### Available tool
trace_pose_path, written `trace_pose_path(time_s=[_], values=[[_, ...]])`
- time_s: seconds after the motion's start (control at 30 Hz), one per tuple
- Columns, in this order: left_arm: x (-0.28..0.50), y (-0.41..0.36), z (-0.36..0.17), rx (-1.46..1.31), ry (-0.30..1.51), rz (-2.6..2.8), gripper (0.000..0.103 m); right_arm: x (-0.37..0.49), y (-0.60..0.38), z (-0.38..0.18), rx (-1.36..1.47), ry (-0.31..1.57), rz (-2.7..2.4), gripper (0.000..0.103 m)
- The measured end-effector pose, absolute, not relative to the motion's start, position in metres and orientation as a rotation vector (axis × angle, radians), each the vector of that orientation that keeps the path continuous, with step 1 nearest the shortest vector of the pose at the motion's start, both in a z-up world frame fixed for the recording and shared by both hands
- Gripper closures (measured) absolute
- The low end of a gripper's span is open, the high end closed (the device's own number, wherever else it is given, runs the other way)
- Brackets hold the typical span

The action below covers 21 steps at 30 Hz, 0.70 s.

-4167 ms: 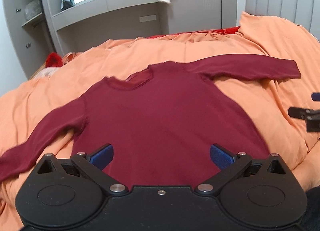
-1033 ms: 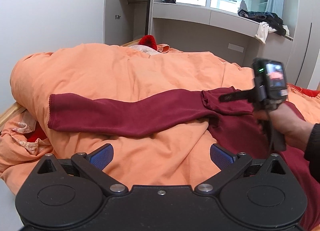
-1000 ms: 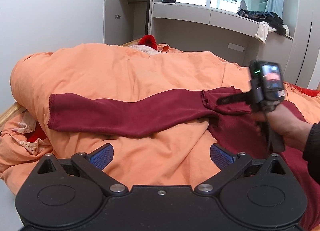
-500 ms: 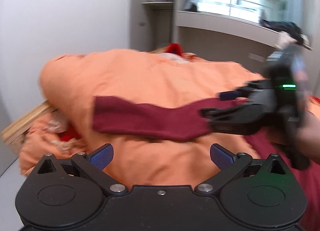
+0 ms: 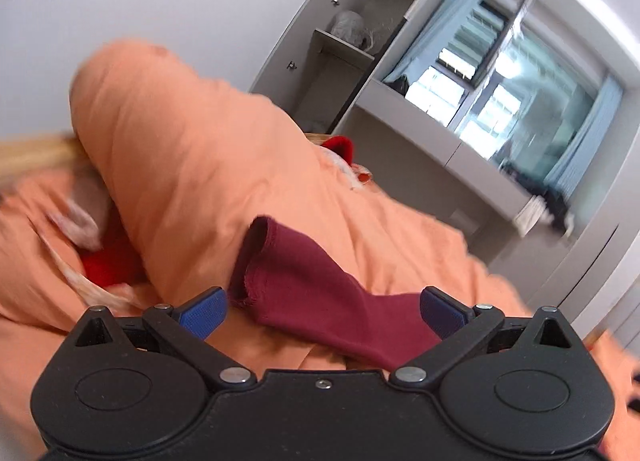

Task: Fold small clothes

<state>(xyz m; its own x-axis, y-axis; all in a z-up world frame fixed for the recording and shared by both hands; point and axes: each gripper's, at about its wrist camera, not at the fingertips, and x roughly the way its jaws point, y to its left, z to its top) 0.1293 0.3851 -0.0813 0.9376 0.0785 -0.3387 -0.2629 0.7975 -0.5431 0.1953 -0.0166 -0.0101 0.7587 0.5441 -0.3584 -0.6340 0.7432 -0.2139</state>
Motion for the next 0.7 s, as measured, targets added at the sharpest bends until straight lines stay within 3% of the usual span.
trace_pose_path(time_s=[0.1,0.27,0.4,0.47,0.53,0.57,0.6,0.63,0.7], values=[[0.146,0.39,-0.104,-0.662,0.338,0.229,0.012,0.18,-0.043,-0.006,-0.318,0.311,0.58,0.029],[0.161,0.392,-0.122,-0.714,0.323,0.254,0.013,0.176,-0.069,0.004,-0.282,0.328,0.505,0.029],[0.167,0.395,-0.131,-0.76,0.311,0.3,0.028,0.183,-0.078,0.005,-0.263,0.349,0.489,0.028],[0.167,0.396,-0.133,-0.786,0.289,0.328,0.037,0.186,-0.084,0.004,-0.216,0.372,0.496,0.028],[0.168,0.395,-0.134,-0.791,0.269,0.349,0.063,0.186,-0.091,0.003,-0.195,0.375,0.489,0.028],[0.169,0.397,-0.135,-0.797,0.261,0.357,0.07,0.185,-0.095,0.002,-0.196,0.377,0.48,0.028],[0.168,0.399,-0.135,-0.811,0.258,0.352,0.088,0.186,-0.097,0.001,-0.196,0.381,0.471,0.028],[0.169,0.401,-0.136,-0.838,0.253,0.32,0.097,0.186,-0.101,0.0,-0.192,0.388,0.461,0.028],[0.163,0.404,-0.131,-0.861,0.233,0.287,0.097,0.188,-0.112,-0.002,-0.169,0.406,0.446,0.028]])
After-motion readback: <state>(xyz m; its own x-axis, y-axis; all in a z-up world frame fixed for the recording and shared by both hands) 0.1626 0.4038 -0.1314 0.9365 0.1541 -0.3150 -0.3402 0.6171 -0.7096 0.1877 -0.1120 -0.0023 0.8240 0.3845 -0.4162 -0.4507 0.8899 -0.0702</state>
